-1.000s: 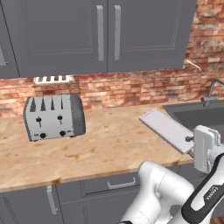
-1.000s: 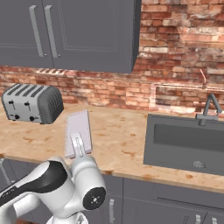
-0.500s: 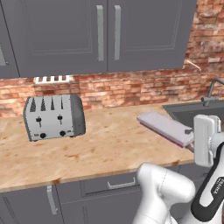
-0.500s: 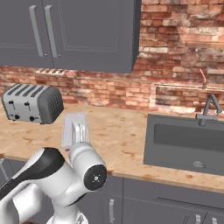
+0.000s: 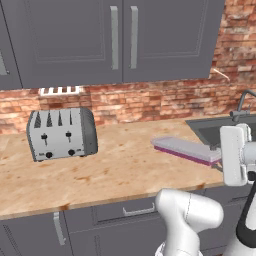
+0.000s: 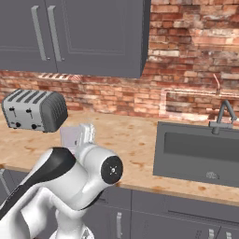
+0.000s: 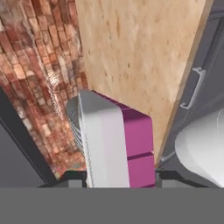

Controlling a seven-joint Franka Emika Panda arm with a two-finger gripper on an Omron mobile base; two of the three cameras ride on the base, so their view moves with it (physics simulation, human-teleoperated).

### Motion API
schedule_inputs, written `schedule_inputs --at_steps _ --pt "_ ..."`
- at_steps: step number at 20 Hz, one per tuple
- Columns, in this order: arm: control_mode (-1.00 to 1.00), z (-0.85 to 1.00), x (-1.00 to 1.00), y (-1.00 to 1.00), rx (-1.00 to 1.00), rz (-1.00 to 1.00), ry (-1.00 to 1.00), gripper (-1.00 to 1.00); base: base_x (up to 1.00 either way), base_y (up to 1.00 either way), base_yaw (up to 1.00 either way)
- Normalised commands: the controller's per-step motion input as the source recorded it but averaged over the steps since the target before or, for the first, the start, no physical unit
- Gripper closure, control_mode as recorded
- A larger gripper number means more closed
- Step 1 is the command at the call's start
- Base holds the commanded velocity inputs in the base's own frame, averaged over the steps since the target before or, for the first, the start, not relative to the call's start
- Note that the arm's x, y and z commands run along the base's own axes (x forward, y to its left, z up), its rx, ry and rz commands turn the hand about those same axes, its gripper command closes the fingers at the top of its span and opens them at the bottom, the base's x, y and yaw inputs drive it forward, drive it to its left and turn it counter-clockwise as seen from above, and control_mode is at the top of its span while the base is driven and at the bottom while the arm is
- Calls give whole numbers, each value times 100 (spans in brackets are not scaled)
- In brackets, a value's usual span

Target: The ice cube tray has been filled with water. Take the tray and place it in the freezer to make ice. Close the freezer door after placing the tray.

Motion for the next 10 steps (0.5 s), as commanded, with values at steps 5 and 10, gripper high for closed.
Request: schedule_inputs --at_steps 5,10 --pt "-100 0 -13 0 15 12 -1 100 0 0 0" --pt "-100 0 -5 2 6 11 -18 100 0 0 0"
